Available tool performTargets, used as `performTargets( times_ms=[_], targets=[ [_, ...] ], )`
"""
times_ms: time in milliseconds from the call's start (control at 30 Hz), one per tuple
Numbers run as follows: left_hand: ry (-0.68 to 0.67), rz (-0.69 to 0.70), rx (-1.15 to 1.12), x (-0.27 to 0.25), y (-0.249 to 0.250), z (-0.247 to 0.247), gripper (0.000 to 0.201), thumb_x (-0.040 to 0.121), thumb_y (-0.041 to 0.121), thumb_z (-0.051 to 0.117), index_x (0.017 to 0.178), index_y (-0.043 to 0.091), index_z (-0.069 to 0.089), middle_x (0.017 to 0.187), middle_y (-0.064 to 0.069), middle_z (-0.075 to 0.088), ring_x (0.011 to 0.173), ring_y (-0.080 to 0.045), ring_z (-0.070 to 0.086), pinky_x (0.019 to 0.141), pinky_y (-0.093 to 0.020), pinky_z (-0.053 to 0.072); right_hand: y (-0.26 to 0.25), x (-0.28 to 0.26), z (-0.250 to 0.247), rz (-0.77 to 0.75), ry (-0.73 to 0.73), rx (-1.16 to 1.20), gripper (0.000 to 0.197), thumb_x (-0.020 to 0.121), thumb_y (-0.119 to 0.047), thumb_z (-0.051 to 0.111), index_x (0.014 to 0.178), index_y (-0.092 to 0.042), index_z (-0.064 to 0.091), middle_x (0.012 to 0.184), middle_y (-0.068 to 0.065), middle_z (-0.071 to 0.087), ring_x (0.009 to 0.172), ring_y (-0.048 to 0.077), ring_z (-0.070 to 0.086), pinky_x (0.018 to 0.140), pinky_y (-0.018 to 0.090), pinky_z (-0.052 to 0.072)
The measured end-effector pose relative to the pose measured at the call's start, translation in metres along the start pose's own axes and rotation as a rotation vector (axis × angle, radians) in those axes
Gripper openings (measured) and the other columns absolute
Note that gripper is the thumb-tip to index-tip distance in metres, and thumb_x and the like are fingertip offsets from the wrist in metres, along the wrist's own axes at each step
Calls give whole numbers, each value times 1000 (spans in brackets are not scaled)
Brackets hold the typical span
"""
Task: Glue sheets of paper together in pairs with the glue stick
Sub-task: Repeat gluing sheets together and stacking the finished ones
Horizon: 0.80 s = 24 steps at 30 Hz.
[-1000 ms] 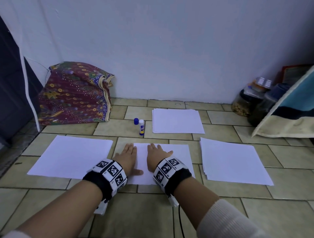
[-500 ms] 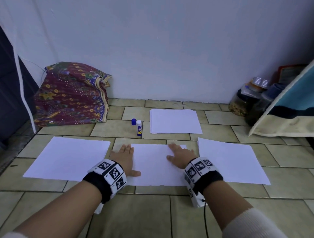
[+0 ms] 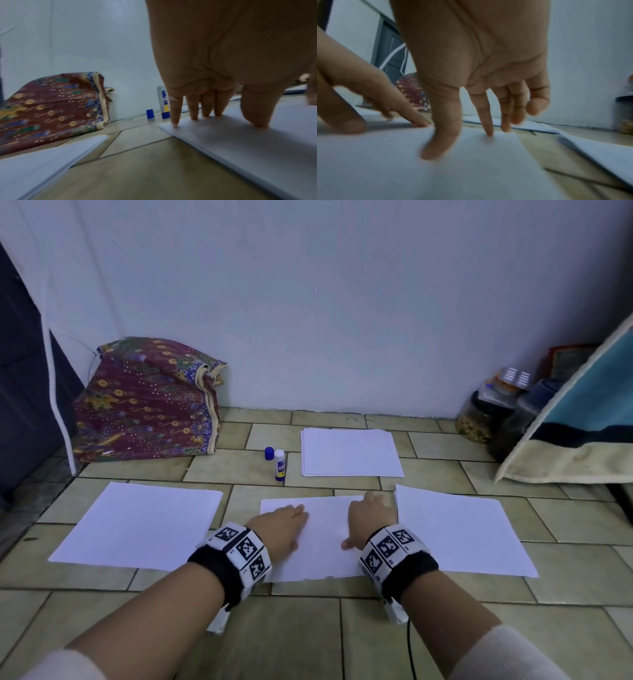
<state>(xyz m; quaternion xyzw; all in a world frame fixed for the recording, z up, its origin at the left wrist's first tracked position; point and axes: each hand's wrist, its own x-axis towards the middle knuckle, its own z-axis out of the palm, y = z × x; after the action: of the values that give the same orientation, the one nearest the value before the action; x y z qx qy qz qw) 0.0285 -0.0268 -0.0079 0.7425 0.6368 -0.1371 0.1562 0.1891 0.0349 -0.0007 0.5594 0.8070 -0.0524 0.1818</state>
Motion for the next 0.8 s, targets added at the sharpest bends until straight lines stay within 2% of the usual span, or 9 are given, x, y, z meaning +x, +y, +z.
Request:
performTargets(
  times_ms=[100, 200, 267, 333, 400, 467, 533, 667, 800],
  targets=[
    [32, -45, 126, -3, 6, -7, 30, 95, 12, 44, 121, 9, 59, 122, -12, 59, 112, -30, 56, 86, -35, 47, -15, -1, 6, 4, -19, 109, 40, 93, -30, 52, 127, -10, 49, 134, 11, 41, 123, 31, 38, 95, 37, 40],
    [76, -43, 128, -6, 7, -12, 26, 94, 16, 49, 114, 16, 66, 115, -6, 64, 103, -26, 61, 82, -31, 47, -28, -2, 8, -75, -57, 174, 59, 89, -49, 55, 131, -8, 44, 136, 12, 40, 127, 33, 34, 99, 40, 38],
    [98, -94, 22, -6, 2, -10, 25, 91, 24, 60, 114, 18, 64, 116, -4, 62, 105, -23, 59, 83, -28, 45, -35, -2, 9, -156, -68, 192, 69, 83, -50, 64, 132, -8, 41, 136, 11, 39, 127, 32, 34, 100, 41, 38],
    [109, -143, -70, -5, -5, -4, 46, 83, 37, 70, 121, 17, 54, 121, -2, 57, 110, -21, 53, 89, -29, 43, -40, 0, 10, -224, -71, 196, 77, 75, -44, 74, 132, -8, 38, 135, 10, 38, 126, 32, 34, 102, 42, 39],
    [87, -151, -104, -1, -13, 4, 76, 78, 47, 73, 137, 13, 37, 139, -5, 42, 128, -22, 39, 103, -35, 38, -43, 3, 10, -282, -72, 176, 85, 71, -37, 80, 136, -7, 35, 138, 9, 36, 129, 31, 32, 103, 44, 39],
    [-4, -148, -120, 0, -20, 8, 102, 81, 50, 69, 151, 7, 9, 159, -9, 8, 147, -23, 7, 116, -44, 22, -45, 7, 8, -323, -86, 146, 94, 69, -33, 83, 142, -7, 29, 145, 8, 31, 136, 29, 26, 107, 44, 36],
    [-105, -126, -95, 1, -24, 10, 107, 86, 53, 61, 152, 7, -9, 160, -8, -16, 147, -21, -17, 118, -52, 6, -51, 10, 4, -336, -107, 133, 99, 70, -25, 83, 145, -6, 21, 151, 8, 22, 141, 26, 20, 109, 46, 34],
    [-109, -88, -17, 2, -27, 11, 107, 86, 59, 56, 153, 9, -10, 160, -7, -15, 145, -23, -22, 116, -58, 2, -69, 11, -5, -395, -145, 176, 98, 75, -5, 75, 149, -7, 11, 155, 9, 15, 141, 26, 22, 111, 46, 31],
    [-105, -114, 60, 0, -27, 10, 107, 85, 65, 52, 153, 10, -8, 161, -5, -12, 146, -22, -20, 116, -59, 0, -56, 12, -7, -390, -194, 190, 110, 72, -12, 80, 152, -16, 5, 159, 2, 11, 142, 24, 24, 114, 45, 25]
  ],
)
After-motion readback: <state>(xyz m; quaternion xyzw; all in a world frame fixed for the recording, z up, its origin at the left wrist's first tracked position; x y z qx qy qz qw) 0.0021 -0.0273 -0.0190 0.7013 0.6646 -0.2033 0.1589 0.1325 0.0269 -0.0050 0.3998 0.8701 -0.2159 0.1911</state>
